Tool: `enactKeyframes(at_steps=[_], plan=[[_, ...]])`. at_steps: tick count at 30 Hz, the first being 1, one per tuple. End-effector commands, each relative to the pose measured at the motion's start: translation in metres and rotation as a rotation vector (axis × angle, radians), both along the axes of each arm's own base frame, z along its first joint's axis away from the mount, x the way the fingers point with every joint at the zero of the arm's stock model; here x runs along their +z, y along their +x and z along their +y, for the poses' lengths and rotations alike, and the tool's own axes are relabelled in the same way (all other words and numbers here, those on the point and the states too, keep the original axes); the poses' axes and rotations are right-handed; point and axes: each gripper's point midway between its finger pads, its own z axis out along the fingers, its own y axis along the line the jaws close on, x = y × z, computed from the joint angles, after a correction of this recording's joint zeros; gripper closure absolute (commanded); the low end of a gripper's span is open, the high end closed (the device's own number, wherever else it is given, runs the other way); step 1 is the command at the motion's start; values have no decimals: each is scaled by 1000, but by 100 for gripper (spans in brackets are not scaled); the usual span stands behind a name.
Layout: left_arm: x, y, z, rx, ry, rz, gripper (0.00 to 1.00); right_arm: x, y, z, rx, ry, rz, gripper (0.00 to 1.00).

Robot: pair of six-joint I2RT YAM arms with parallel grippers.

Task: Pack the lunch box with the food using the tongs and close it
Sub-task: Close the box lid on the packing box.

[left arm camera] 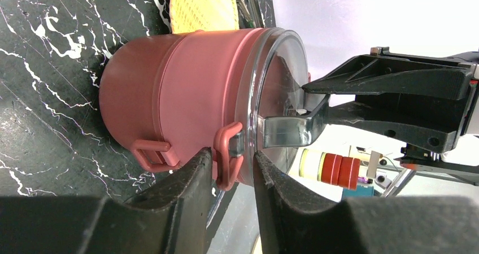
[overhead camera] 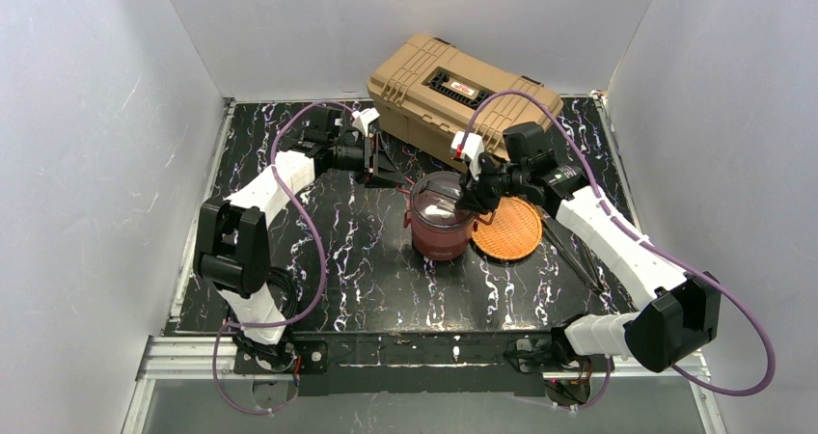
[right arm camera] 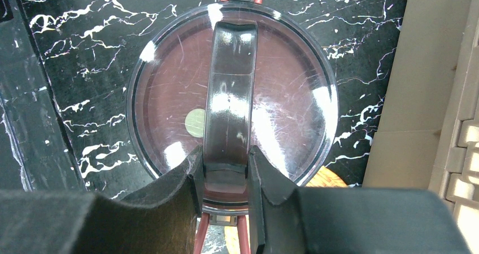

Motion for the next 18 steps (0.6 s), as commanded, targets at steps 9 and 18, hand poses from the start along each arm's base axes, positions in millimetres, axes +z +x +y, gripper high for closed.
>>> enactKeyframes(at_steps=[9,18], plan=[[8,4,-10,-24,-25,0,86,-9,0,1,12,-23,33,99],[3,-4,0,102,20,-12,100,8,4,-4,-88,-12,58,60]])
